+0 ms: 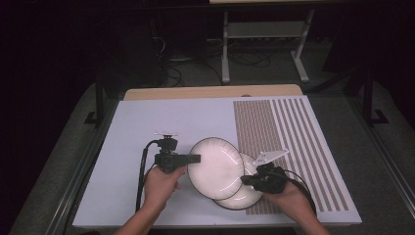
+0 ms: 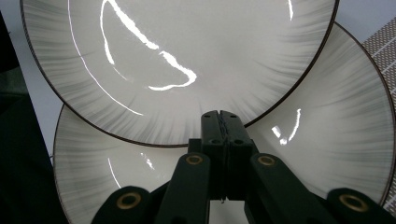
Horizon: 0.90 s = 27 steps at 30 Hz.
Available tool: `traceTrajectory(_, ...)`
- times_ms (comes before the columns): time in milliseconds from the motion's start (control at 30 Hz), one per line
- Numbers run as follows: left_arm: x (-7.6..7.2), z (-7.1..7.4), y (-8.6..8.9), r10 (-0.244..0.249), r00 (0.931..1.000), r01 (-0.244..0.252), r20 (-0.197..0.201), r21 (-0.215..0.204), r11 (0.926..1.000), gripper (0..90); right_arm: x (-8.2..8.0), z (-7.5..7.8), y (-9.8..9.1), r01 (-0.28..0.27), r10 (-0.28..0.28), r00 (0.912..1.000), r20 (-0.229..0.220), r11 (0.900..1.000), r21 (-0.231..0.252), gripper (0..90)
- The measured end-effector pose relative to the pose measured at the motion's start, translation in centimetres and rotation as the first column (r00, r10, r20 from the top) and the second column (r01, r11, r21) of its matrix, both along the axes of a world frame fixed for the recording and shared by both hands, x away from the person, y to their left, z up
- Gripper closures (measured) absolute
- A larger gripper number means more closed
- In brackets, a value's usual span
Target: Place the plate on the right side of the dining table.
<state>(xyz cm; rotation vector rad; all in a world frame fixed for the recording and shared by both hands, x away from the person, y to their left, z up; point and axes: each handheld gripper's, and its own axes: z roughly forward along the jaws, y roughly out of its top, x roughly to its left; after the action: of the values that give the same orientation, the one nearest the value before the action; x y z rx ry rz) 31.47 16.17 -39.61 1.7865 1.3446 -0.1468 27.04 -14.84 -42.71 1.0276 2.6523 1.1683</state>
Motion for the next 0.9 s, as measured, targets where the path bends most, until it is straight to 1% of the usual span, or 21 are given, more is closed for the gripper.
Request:
traceTrajectory(200,0.1,-0.4,0.2,0.031,0.9989,-0.032,-0.036,-0.037,0.9988,80.3,0.0,0.2,-0.3,0.015,-0.015,0.9999,0.004,0.9998,0.01,87.4)
traceTrajectory(300,0.3,-0.8,0.5,0.049,0.9965,-0.053,-0.067,-0.062,0.9966,80.3,0.0,0.2,-0.4,0.017,-0.018,0.9998,0.007,0.9996,0.021,86.8)
traceTrajectory(367,0.4,-1.2,0.8,0.061,0.9938,-0.07,-0.093,-0.088,0.9937,80.3,0.0,0.3,-0.5,0.025,-0.026,0.9996,0.008,0.9992,0.029,86.7)
traceTrajectory(433,0.4,-1.4,0.9,0.074,0.9912,-0.085,-0.11,-0.106,0.9907,80.3,0.1,0.3,-0.7,0.034,-0.034,0.9994,0.009,0.9988,0.034,85.4)
traceTrajectory(500,0.4,-1.6,1.1,0.079,0.9897,-0.092,-0.119,-0.114,0.9891,80.3,0.1,0.3,-0.8,0.046,-0.046,0.9989,0.005,0.9982,0.038,84.4)
traceTrajectory(633,0.4,-2.0,1.2,0.096,0.9853,-0.116,-0.142,-0.141,0.9833,80.3,0.0,0.3,-0.9,0.074,-0.075,0.9972,0.005,0.9953,0.062,82.8)
traceTrajectory(767,0.3,-2.3,1.3,0.106,0.9813,-0.132,-0.161,-0.163,0.9777,80.3,-0.2,0.5,-1.1,0.118,-0.119,0.9928,0.011,0.9884,0.096,78.1)
traceTrajectory(833,0.2,-2.5,1.2,0.106,0.9807,-0.134,-0.165,-0.171,0.9762,80.3,-0.2,0.6,-1.3,0.152,-0.155,0.9878,0.016,0.9813,0.118,77.4)
traceTrajectory(900,0.1,-2.5,1.1,0.116,0.9789,-0.146,-0.169,-0.181,0.9725,80.3,-0.3,0.6,-1.4,0.193,-0.197,0.9802,0.017,0.9709,0.142,75.2)
